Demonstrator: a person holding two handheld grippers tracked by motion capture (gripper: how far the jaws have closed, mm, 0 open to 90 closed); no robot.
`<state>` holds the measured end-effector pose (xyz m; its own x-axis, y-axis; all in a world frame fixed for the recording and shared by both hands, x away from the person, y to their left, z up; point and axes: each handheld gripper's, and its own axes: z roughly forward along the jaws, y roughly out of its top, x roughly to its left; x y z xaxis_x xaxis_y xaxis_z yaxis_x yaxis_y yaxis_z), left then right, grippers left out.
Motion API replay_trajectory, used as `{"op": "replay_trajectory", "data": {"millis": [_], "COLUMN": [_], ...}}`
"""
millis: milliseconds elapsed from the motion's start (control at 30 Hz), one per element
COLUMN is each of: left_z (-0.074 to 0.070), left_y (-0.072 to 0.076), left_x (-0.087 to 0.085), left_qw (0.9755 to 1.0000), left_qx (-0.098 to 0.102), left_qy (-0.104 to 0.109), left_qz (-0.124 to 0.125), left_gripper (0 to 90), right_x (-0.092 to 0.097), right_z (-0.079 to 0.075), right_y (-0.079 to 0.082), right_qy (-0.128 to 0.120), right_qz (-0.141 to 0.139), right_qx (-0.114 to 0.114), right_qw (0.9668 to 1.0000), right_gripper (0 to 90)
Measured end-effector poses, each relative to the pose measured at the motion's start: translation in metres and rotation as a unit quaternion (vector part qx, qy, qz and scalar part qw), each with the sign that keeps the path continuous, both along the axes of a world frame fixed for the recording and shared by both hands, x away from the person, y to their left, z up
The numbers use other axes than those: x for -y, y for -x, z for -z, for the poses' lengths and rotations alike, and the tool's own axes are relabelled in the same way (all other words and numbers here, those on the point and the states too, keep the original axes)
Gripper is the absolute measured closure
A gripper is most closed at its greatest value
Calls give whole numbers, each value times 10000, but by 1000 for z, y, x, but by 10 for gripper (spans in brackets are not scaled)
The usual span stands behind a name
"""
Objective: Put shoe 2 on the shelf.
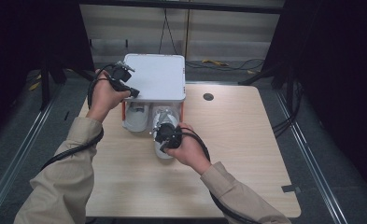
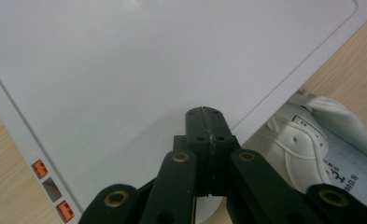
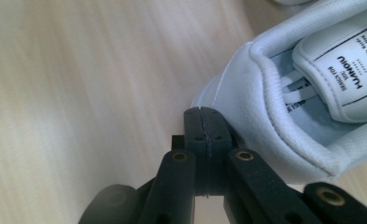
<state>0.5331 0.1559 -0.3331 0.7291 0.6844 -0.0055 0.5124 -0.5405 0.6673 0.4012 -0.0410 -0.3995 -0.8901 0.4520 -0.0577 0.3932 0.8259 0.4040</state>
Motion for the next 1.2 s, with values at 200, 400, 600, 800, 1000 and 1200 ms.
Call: {"op": "replay_trajectory", "data": {"millis": [200, 400, 600, 800, 1000, 1200], "left_z": [0, 1, 1, 1, 0, 0], "left_y": [0, 0, 0, 0, 0, 0], "left_x": [-1, -2, 0, 0, 2, 3], "left_qw": [10000, 10000, 10000, 10000, 10000, 10000], "left_qx": [4, 3, 15, 16, 19, 10], "left_qy": [22, 40, 33, 38, -16, -45], "left_qz": [15, 15, -3, 3, 4, 13], "left_gripper": [900, 900, 900, 900, 900, 900], "right_x": [-1, 1, 8, 14, 12, 9], "right_z": [3, 8, 20, 31, 25, 17], "right_y": [-11, -8, -2, -7, -10, -22], "right_qy": [-83, -32, 19, -73, -145, -143], "right_qz": [129, 81, 112, 292, 245, 380], "right_qx": [0, -59, -305, -340, -221, -1], "right_qw": [9999, 9999, 9995, 9990, 9994, 9992], "right_gripper": [900, 900, 900, 900, 900, 900]}}
